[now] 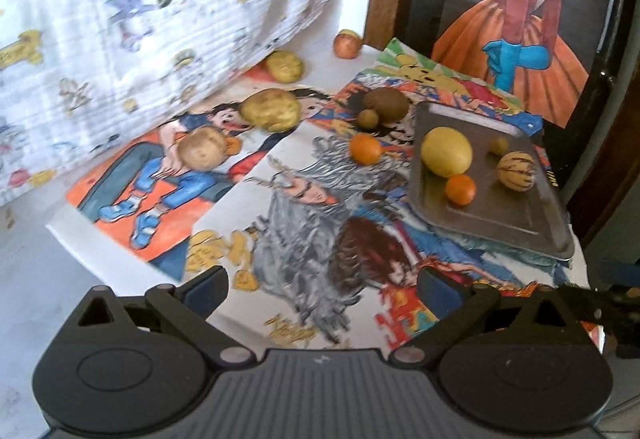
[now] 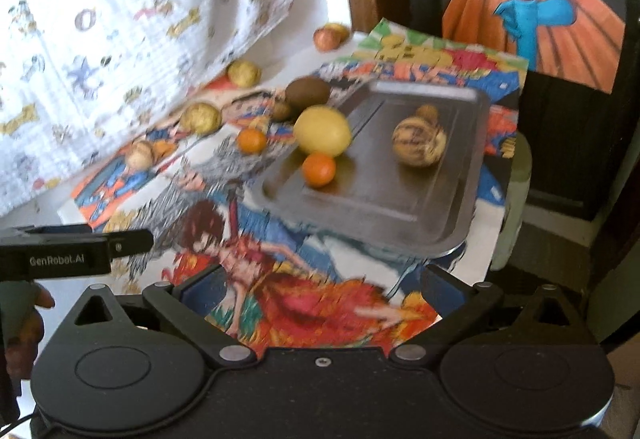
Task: Organize fruits
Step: 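Withdraw both tools from the tray toward the remaining fruits, then grasp a brown potato with the left tool while the right tool grasps another mandarin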
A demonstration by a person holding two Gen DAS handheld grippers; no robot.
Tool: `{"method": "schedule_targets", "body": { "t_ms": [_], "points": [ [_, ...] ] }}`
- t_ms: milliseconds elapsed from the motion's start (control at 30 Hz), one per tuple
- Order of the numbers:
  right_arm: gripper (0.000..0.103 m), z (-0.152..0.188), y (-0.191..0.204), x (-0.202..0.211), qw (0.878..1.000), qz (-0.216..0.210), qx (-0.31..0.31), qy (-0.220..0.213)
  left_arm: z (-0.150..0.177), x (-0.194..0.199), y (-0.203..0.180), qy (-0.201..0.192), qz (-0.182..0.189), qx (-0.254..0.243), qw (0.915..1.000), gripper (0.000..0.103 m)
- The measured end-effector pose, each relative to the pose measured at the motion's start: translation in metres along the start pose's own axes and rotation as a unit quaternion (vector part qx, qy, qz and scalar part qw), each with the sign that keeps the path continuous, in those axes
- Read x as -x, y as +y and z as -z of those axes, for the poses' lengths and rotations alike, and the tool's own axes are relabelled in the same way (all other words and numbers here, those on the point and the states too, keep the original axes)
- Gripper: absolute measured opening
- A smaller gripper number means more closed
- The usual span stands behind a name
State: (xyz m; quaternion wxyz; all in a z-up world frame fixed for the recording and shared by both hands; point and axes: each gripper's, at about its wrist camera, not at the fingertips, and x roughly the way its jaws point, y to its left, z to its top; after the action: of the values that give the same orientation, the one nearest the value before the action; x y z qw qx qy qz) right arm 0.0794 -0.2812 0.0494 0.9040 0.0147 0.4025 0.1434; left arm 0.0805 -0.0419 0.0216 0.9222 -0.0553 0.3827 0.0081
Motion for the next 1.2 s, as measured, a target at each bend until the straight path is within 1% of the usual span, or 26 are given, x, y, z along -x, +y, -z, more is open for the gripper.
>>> {"method": "schedule_targets", "body": {
  "t_ms": [167, 367, 433, 533, 600, 700, 833, 933, 1033, 1100, 1200],
  "points": [
    [0.102, 0.001, 0.01, -0.005, 1.0, -0.007, 0.01, 0.026, 0.003, 0.0, 0.012, 0.005, -0.011, 0.005, 0.9999, 0.102],
    [0.102, -0.011, 0.022, -0.01, 0.999, -0.013, 0.025, 0.034, 0.002, -0.004, 0.029, 0.014, -0.02, 0.015, 0.9996, 0.102],
    [0.102, -0.017, 0.028, -0.011, 0.999, -0.021, 0.029, 0.034, -0.002, -0.006, 0.037, 0.014, -0.025, 0.022, 0.9993, 0.102],
    [0.102, -0.031, 0.038, -0.014, 0.998, -0.044, 0.025, 0.035, -0.009, -0.008, 0.053, 0.012, -0.037, 0.036, 0.9986, 0.102],
    [0.102, -0.041, 0.048, -0.015, 0.997, -0.062, 0.026, 0.028, -0.014, -0.009, 0.064, 0.008, -0.047, 0.045, 0.9979, 0.102],
    [0.102, -0.059, 0.066, -0.017, 0.996, -0.08, 0.048, 0.0, -0.024, -0.011, 0.083, 0.001, -0.058, 0.059, 0.9965, 0.102],
    [0.102, -0.079, 0.089, -0.022, 0.992, -0.091, 0.075, -0.038, -0.035, -0.016, 0.104, -0.005, -0.069, 0.078, 0.9945, 0.102],
    [0.102, -0.09, 0.102, -0.03, 0.99, -0.103, 0.087, -0.049, -0.043, -0.021, 0.115, -0.01, -0.07, 0.089, 0.9935, 0.102],
    [0.102, -0.1, 0.114, -0.041, 0.988, -0.119, 0.089, -0.05, -0.052, -0.028, 0.123, -0.012, -0.073, 0.092, 0.993, 0.102],
    [0.102, -0.107, 0.119, -0.05, 0.988, -0.118, 0.087, -0.052, -0.057, -0.034, 0.125, -0.012, -0.076, 0.091, 0.9928, 0.102],
    [0.102, -0.111, 0.121, -0.065, 0.99, -0.1, 0.084, -0.055, -0.063, -0.043, 0.128, -0.01, -0.081, 0.09, 0.9925, 0.102]
  ]
}}
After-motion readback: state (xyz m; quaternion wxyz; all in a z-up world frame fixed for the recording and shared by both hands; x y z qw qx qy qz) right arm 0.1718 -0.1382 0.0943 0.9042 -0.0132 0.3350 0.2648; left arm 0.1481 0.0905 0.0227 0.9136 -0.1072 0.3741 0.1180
